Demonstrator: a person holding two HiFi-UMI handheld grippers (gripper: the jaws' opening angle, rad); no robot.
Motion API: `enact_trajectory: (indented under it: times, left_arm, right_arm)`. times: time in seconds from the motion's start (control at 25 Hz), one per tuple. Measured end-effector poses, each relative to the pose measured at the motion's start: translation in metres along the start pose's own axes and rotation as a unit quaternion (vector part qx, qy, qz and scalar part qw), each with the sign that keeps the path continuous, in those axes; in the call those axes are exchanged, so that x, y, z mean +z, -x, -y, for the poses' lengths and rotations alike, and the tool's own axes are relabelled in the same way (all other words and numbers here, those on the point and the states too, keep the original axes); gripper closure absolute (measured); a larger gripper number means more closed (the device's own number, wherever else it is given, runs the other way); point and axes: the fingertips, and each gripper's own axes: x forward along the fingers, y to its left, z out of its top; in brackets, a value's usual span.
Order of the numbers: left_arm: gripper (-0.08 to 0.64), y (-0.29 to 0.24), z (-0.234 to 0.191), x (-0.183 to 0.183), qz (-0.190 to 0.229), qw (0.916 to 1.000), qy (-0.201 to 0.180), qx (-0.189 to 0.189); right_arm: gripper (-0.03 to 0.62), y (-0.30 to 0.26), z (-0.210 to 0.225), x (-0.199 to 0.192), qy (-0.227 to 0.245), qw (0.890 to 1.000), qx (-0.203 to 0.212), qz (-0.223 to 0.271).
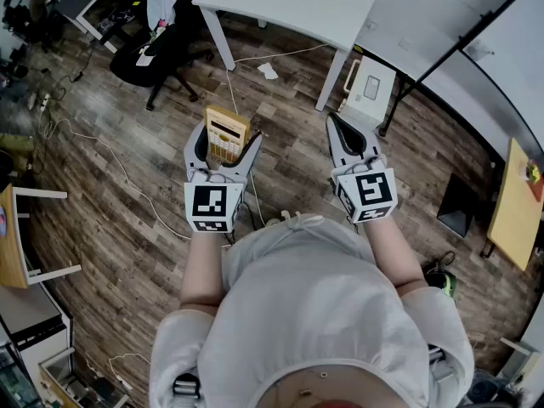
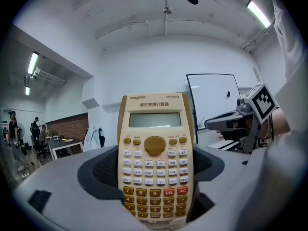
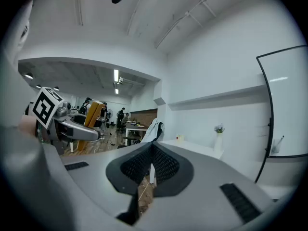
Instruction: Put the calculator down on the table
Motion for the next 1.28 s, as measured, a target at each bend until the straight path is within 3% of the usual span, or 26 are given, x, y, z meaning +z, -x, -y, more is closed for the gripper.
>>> enact_trajectory:
  times: [0.4, 0.72, 1.04, 1.28]
  left_arm:
    - [0.147, 0.006, -0.028, -0.005, 0.006, 1.0000, 0.000, -0.001]
    - [0.147, 0.019, -0.067, -0.016, 0.009, 0.9998, 0.010, -0.013]
    - [0.147, 0.011, -0.108, -0.037, -0.004, 0.9998, 0.019, 0.003]
    - [0.149, -0.031, -0.142, -0.045, -0.012, 0.9992, 0.022, 0.033]
  right_arm:
    - [0.592, -0.011, -0.019, 0.001, -0.001, 1.000, -0.016, 0.006]
    - [0.589, -0.038, -0.047, 0.000, -0.043, 0.999, -0.033, 0.006]
    - [0.589, -0.088, -0.069, -0.013, -0.040, 0.999, 0.003, -0.012]
    - [0.589, -0.154, -0.062, -0.028, -0.035, 0.998, 0.054, -0.025]
